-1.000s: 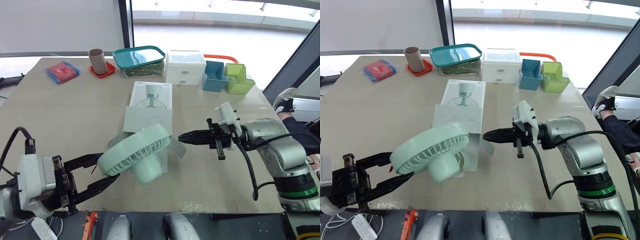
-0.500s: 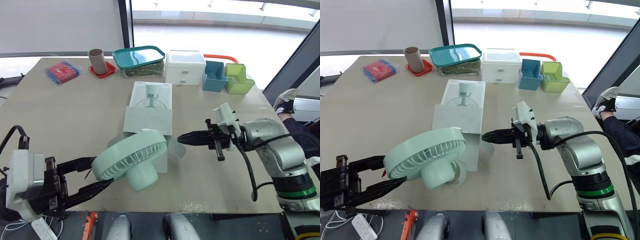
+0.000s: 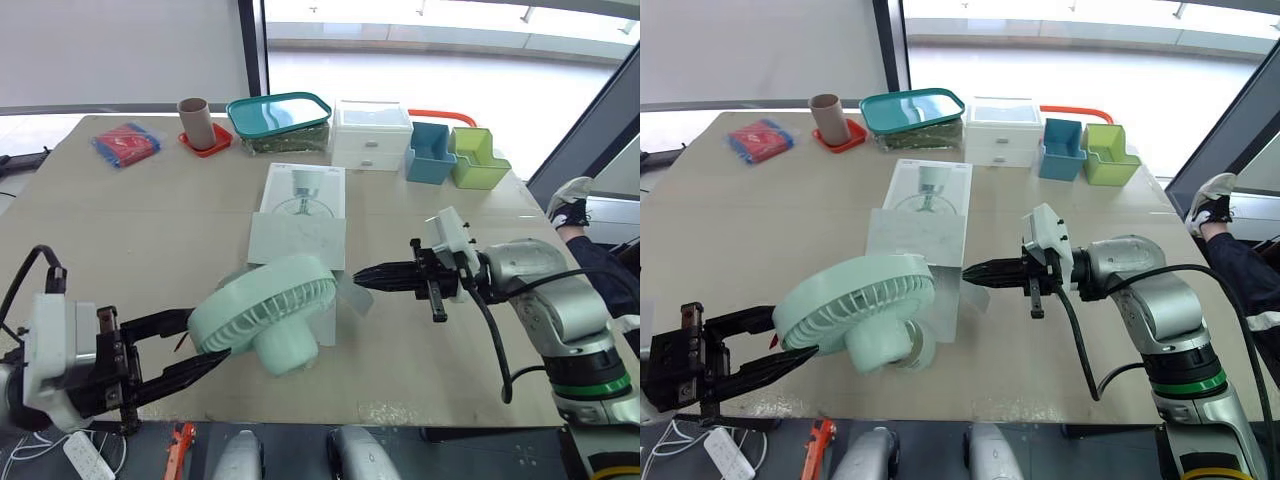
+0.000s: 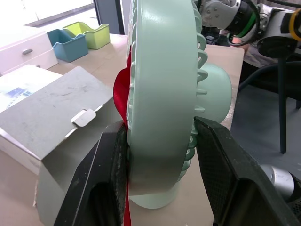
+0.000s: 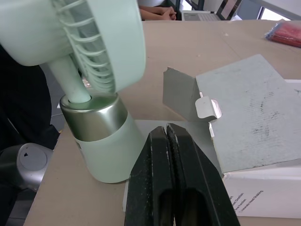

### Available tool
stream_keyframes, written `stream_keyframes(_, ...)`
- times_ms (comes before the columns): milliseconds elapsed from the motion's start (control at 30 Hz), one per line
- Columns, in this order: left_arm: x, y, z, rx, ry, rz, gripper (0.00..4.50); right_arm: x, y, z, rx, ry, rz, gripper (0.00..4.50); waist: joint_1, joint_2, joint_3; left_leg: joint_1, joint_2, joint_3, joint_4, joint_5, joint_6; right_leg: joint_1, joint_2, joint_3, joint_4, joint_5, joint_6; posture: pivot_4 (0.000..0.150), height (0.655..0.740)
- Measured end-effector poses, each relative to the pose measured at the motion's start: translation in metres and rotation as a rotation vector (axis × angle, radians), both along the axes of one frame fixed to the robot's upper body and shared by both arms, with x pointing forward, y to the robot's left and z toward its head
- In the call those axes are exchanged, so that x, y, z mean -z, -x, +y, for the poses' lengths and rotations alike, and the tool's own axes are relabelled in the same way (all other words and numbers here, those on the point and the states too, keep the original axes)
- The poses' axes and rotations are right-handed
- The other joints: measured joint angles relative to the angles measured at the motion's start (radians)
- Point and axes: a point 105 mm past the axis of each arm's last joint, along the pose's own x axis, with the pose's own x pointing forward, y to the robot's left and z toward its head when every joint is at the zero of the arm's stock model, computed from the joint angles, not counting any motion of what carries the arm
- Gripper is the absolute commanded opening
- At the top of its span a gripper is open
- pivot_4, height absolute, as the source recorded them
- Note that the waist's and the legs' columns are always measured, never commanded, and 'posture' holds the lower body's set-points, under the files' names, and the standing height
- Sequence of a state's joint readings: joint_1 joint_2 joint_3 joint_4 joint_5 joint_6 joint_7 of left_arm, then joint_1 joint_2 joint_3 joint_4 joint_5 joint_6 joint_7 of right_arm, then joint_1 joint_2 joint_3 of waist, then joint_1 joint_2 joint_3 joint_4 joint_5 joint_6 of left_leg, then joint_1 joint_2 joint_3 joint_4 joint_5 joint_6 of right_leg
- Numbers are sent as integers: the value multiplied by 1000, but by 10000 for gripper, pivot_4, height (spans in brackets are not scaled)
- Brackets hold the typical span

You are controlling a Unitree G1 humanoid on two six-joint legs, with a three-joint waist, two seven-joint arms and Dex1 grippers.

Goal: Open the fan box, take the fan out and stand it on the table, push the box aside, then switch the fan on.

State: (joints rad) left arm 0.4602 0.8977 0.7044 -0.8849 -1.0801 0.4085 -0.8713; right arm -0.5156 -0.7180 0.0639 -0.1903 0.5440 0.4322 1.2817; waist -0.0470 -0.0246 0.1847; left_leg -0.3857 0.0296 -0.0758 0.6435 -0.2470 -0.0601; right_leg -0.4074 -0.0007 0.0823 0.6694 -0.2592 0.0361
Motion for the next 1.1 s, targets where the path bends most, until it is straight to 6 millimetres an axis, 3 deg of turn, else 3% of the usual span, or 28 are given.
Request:
stream_keyframes(633,-40,-9,7,-35,106,-7,16543,3,-2,3,-6,7,4,0,0,0,0,0,0,0,0,0,0,-1,0,0,0,0,1,1500,7400)
stream_keyframes(967,-74,-16,32,-105,144,-32,16543,0,-4,7,-25,-1,-9,0,-1,0,1,-1,0,0,-1,0,0,-1,1,0,0,-1,1,1500,7400)
stream_keyframes(1100,-79,-20,44,-145,163,-33,16543,0,-5,11,-39,1,-14,0,-1,1,1,-1,1,0,-1,0,0,-2,1,0,0,-1,1,1500,7400)
